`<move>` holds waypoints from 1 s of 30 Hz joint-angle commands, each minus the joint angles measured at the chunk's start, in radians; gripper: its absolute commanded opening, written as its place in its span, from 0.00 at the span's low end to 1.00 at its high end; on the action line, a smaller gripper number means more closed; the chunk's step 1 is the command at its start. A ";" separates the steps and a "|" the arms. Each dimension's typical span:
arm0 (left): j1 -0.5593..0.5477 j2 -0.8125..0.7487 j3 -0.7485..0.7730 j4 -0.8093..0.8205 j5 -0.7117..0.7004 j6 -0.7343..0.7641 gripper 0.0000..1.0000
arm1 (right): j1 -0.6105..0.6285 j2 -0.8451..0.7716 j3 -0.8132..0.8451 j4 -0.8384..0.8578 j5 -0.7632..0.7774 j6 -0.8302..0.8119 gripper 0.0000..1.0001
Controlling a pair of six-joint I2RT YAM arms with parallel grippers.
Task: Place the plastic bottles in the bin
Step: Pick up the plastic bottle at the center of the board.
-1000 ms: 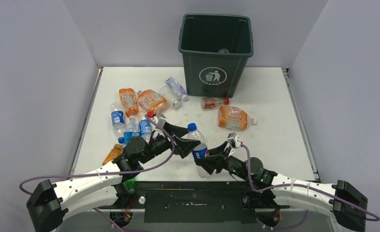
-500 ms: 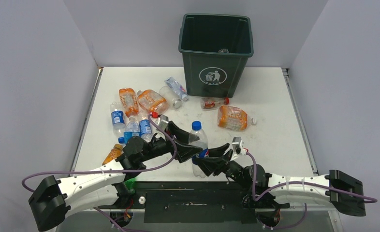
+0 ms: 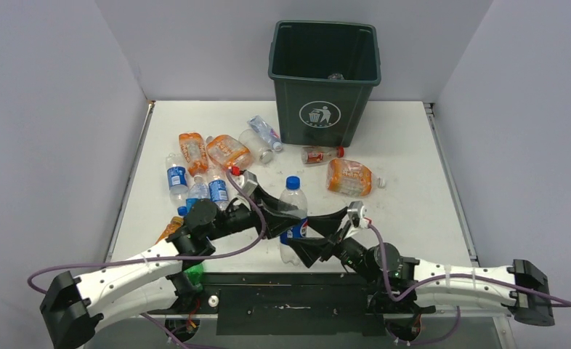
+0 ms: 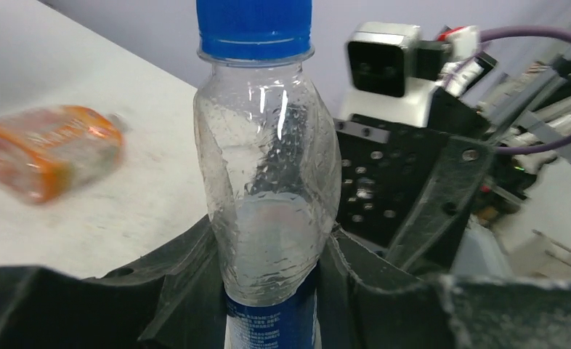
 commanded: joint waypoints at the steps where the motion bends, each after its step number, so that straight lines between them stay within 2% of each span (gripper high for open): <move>1: 0.026 -0.145 0.217 -0.360 -0.199 0.307 0.11 | 0.006 -0.138 0.237 -0.473 -0.013 -0.004 0.90; 6: 0.032 -0.152 0.356 -0.564 -0.270 0.617 0.10 | 0.007 -0.133 0.492 -0.824 0.014 -0.043 0.90; 10: 0.032 -0.132 0.379 -0.604 -0.283 0.812 0.09 | 0.007 -0.008 0.713 -0.982 0.062 -0.082 0.90; 13: 0.033 -0.139 0.341 -0.581 -0.307 0.867 0.07 | 0.006 0.115 0.865 -1.070 0.124 -0.101 0.90; 15: 0.034 -0.160 0.286 -0.528 -0.316 0.869 0.06 | 0.007 0.141 0.915 -1.060 0.181 -0.111 0.90; 19: 0.034 -0.194 0.195 -0.475 -0.241 0.865 0.06 | 0.006 0.126 0.893 -0.902 0.207 -0.162 0.90; 21: 0.034 -0.205 0.169 -0.463 -0.232 0.853 0.06 | 0.006 0.149 0.921 -0.907 0.252 -0.184 0.90; 30: 0.033 -0.224 0.154 -0.448 -0.212 0.821 0.04 | 0.004 0.234 0.922 -0.835 0.168 -0.202 0.91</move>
